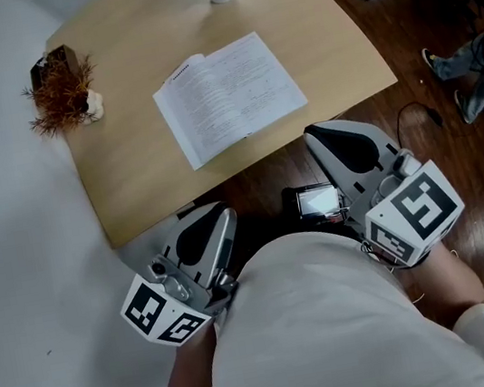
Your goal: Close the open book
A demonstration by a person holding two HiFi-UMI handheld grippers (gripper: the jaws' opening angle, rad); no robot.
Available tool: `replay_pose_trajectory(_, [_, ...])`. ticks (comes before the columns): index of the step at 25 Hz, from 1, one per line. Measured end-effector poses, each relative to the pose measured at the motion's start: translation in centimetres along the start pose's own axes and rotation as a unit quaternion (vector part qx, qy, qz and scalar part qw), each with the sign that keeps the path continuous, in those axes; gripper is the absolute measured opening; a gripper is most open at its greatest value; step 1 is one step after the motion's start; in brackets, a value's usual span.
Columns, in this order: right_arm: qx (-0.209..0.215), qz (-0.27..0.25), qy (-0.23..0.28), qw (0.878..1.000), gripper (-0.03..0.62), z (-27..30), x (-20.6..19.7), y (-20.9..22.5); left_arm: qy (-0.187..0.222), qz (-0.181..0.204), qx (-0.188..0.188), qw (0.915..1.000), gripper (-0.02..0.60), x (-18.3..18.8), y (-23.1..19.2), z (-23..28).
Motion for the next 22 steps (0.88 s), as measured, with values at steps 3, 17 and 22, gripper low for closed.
replay_pose_trajectory(3, [-0.002,0.001,-0.001,1.000,0.003,0.12,-0.12,0.08,0.000,-0.002,0.002,1.0000,-0.003,-0.04,-0.15,-0.15])
replay_pose_trajectory(17, [-0.003,0.001,-0.003,1.000,0.003,0.51,-0.48,0.33,-0.006,-0.003,0.001,1.0000,-0.003,-0.25,-0.27,-0.09])
replay_pose_trajectory(22, [-0.005,0.002,-0.002,1.000,0.002,0.51,-0.58,0.50,-0.009,-0.004,0.000,1.0000,-0.003,-0.40,-0.33,-0.01])
Point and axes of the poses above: the fingertips, and each gripper's own axes: z forward along the fingers, y to its right, x out of its top, the point moved 3 cm from there along -z, backward along the fingers, and after that the axes turned 1 degree about -z, right-handed, at the moved point
